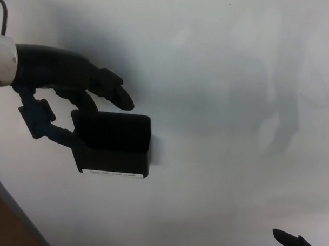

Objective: A magnetic marker holder is on the left hand side of the white board, the robot put the index and middle finger into the opening of the container and pull off the magnetic holder and hand it to a human on the left hand side.

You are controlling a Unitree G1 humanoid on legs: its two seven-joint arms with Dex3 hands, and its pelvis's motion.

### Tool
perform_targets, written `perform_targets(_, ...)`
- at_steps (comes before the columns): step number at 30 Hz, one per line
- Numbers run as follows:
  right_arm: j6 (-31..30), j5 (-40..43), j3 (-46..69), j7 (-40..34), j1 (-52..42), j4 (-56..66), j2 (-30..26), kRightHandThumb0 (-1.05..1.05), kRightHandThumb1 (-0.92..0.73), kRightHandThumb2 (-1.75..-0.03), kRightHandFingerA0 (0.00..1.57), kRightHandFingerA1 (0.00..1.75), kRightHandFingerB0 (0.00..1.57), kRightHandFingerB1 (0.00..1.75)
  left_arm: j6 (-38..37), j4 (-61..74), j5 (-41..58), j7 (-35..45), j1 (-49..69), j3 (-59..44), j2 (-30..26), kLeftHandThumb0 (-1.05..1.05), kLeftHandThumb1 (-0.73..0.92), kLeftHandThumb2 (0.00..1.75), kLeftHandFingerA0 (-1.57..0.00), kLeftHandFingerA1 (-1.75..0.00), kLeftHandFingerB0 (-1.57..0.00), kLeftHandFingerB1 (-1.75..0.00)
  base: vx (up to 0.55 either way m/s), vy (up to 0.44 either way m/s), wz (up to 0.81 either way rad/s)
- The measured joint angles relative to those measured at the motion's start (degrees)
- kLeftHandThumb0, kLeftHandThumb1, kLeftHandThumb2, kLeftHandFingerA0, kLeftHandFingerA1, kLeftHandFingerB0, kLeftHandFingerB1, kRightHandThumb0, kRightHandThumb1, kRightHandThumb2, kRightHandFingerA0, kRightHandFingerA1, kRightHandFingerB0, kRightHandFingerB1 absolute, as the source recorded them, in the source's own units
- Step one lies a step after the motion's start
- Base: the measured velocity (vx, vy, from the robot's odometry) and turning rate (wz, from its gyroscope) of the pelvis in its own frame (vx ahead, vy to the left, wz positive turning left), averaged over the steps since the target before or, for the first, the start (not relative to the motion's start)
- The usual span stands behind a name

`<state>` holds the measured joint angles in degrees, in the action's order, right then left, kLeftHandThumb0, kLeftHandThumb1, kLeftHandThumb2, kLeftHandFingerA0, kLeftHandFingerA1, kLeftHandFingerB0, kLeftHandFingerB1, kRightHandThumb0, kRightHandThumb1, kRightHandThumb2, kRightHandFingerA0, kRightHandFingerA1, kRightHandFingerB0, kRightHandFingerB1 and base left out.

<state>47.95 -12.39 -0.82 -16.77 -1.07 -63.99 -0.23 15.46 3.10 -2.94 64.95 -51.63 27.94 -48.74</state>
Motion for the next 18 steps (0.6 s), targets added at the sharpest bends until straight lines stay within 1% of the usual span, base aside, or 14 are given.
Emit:
perform_targets(6, 0.15, -0.42, -0.05, -0.82, 0.31, -0.73, -0.01, -0.56, -0.54, -0.84, 0.55, 0.56, 0.36, 0.48, 2.89, -2.14, -0.01, 5.5, -3.25, 2.67, 0.17, -0.76, 0.49, 0.81, -0.2, -0.44, -0.11, -0.37, 0.0, 0.0, 0.0)
perform_targets(7, 0.19, -0.53, -0.07, -1.05, 0.42, -0.86, -0.02, -0.55, -0.54, -0.84, 0.54, 0.56, 0.36, 0.48, 3.68, -2.56, -0.02, 6.72, -3.76, 3.28, 0.27, -0.78, 0.5, 0.83, -0.2, -0.45, -0.09, -0.37, 0.0, 0.0, 0.0)
perform_targets(8, 0.21, -0.59, -0.06, -1.2, 0.48, -0.91, -0.02, -0.56, -0.54, -0.84, 0.55, 0.56, 0.37, 0.49, 4.19, -2.77, -0.04, 7.41, -4.0, 3.62, 0.36, -0.78, 0.5, 0.81, -0.17, -0.43, -0.09, -0.36, 0.0, 0.0, 0.0)
perform_targets(11, 0.62, -0.84, -0.1, -2.07, 0.79, -1.29, -0.17, -0.56, -0.54, -0.84, 0.55, 0.56, 0.37, 0.49, 6.86, -3.49, -0.22, 10.5, -4.69, 5.39, 1.07, -0.78, 0.51, 0.82, -0.18, -0.44, -0.08, -0.36, 0.0, 0.0, 0.0)
perform_targets(12, 0.85, -0.98, -0.18, -2.5, 0.83, -1.43, -0.25, -0.56, -0.54, -0.84, 0.56, 0.56, 0.39, 0.49, 7.94, -3.6, -0.32, 11.49, -4.69, 5.95, 1.38, -0.38, 0.3, 0.92, -0.02, -0.48, 0.0, -0.48, 0.0, 0.0, 0.0)
perform_targets(16, 1.34, -1.51, -0.42, -3.5, 0.84, -1.85, -0.4, -0.56, -0.54, -0.84, 0.57, 0.57, 0.4, 0.5, 9.77, -4.05, -0.78, 13.26, -4.58, 6.77, 1.96, -0.38, 0.31, 0.94, -0.02, -0.48, 0.0, -0.48, 0.0, 0.0, 0.0)
perform_targets(17, 1.39, -1.57, -0.44, -3.59, 0.85, -1.91, -0.4, -0.56, -0.54, -0.85, 0.57, 0.57, 0.42, 0.5, 9.82, -4.18, -0.9, 13.35, -4.51, 6.88, 2.05, -0.82, 0.56, 0.89, -0.29, -0.51, -0.04, -0.27, 0.0, 0.0, 0.0)
perform_targets(18, 1.45, -1.65, -0.48, -3.7, 0.86, -1.96, -0.4, -0.52, -0.65, -0.6, 0.65, 0.45, 0.49, 0.39, 9.85, -4.36, -1.11, 13.47, -4.35, 7.06, 2.19, -0.81, 0.56, 0.9, -0.34, -0.52, -0.04, -0.25, 0.0, 0.0, 0.0)
